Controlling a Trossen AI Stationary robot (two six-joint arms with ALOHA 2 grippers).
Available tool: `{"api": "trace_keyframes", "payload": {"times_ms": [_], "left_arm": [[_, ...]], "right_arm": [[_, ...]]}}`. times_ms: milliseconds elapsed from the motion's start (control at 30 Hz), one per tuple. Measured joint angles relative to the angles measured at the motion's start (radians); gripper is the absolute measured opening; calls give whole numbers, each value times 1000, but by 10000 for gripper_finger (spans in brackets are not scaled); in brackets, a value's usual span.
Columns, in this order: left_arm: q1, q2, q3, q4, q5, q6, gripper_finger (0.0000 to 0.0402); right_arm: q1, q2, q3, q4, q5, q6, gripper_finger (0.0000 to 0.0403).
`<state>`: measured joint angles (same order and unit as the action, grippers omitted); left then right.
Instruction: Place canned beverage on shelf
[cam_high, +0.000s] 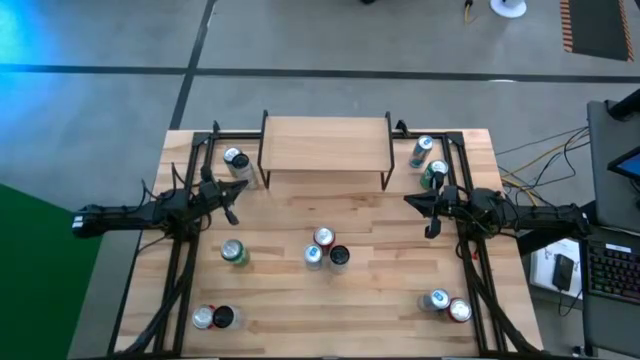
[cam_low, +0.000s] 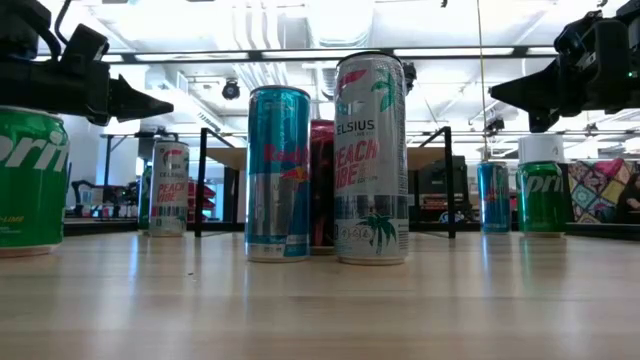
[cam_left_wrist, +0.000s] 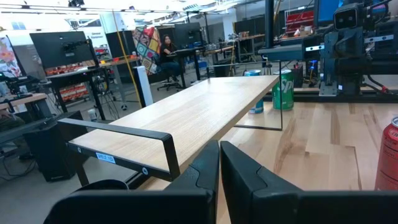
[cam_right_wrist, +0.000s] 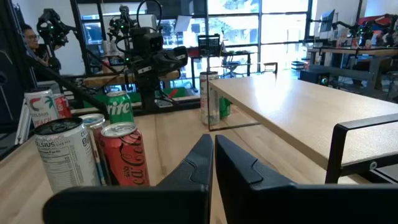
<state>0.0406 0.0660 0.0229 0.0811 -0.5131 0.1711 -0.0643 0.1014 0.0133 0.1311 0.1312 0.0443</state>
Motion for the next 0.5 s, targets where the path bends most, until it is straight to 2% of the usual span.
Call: {"api": "trace_keyframes", "payload": {"times_ms": [333, 500], "left_arm": [[0, 0, 0, 0, 0, 1, 0], [0, 0, 0, 0, -3, 205, 0]], "right_arm": [[0, 0, 0, 0, 0, 0, 9], [0, 0, 0, 0, 0, 0, 9]]}}
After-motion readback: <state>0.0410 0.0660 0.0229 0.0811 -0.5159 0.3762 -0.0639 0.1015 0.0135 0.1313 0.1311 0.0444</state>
